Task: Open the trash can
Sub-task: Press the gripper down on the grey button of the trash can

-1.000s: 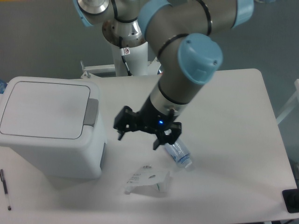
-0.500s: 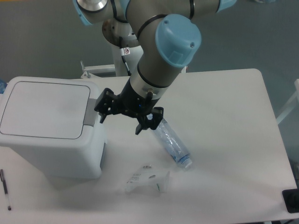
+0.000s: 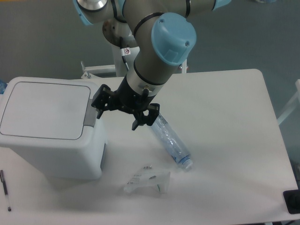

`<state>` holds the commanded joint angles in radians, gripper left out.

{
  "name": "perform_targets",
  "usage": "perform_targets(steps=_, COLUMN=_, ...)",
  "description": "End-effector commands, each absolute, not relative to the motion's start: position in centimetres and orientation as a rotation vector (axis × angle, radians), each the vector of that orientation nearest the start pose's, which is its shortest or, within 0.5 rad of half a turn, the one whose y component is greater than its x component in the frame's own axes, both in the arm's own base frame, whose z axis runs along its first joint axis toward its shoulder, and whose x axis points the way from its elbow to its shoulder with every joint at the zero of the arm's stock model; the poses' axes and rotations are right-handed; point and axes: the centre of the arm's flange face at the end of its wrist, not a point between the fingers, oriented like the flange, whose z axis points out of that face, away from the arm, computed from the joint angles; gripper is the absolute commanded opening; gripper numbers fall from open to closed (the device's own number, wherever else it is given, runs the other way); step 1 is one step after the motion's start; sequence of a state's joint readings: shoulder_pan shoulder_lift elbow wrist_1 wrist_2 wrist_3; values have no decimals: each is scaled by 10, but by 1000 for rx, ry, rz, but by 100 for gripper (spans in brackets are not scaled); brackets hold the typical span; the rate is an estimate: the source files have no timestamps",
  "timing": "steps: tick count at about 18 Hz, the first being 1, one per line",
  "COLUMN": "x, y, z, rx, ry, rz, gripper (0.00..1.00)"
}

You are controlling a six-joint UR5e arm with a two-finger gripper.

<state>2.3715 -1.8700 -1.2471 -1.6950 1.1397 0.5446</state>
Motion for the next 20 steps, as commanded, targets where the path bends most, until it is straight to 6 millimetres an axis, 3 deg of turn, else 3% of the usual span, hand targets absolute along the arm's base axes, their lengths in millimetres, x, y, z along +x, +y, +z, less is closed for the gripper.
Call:
perform_targets(steps=4, x=-310, y=546, z=471, rx=-2874, ry=-404, rz=-598, gripper=100)
perform_targets(steps=20, x=-302, y=548, z=476, rx=-2864, ry=-415, rz=-610, gripper=100)
